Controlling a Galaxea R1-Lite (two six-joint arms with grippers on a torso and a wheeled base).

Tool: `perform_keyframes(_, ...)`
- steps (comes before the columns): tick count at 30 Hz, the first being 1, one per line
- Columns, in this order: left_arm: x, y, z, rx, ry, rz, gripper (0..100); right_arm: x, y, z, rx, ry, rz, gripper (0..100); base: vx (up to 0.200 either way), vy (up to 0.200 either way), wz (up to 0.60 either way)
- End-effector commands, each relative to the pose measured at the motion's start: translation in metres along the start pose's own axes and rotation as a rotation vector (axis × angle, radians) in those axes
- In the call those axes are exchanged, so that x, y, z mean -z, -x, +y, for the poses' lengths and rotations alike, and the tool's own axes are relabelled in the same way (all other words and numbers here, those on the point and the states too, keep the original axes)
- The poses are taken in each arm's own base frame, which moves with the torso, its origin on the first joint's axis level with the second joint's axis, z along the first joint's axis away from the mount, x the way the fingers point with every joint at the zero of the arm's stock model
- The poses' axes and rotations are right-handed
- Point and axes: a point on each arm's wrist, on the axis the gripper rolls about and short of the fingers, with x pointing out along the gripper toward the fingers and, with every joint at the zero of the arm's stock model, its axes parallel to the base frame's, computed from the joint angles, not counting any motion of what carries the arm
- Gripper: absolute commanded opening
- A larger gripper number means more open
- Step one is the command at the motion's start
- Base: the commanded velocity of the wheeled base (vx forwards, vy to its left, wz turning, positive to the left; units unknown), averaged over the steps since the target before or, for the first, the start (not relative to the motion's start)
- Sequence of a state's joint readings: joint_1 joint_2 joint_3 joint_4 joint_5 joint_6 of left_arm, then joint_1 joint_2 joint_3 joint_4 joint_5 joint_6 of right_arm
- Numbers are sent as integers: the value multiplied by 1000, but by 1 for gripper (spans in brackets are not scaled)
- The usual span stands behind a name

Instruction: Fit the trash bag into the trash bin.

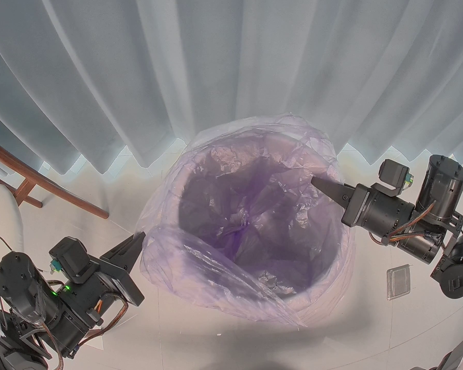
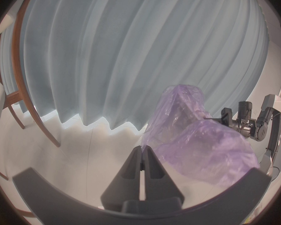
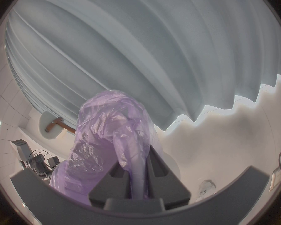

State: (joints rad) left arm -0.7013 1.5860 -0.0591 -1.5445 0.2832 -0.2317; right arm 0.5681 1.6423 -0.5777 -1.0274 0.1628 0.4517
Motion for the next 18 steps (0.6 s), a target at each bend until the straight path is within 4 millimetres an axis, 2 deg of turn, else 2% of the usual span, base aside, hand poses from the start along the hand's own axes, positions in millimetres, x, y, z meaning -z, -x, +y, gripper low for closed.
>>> perform_keyframes(1, 2, 3, 1, -1, -8, 13, 0, -2, -3, -6, 19, 0, -8, 0, 0, 0, 0)
perform_keyframes(14, -7, -18, 17, -108, 23, -48, 0, -4, 2, 1, -12, -29, -25, 0, 0, 0, 0)
perform_keyframes(15, -7, -18, 16, -105, 24, -47, 100, -4, 2, 1, -12, -29, -25, 0, 0, 0, 0)
perform_keyframes(18, -8, -18, 16, -103, 27, -52, 100, -3, 2, 0, -12, -29, -25, 0, 0, 0, 0)
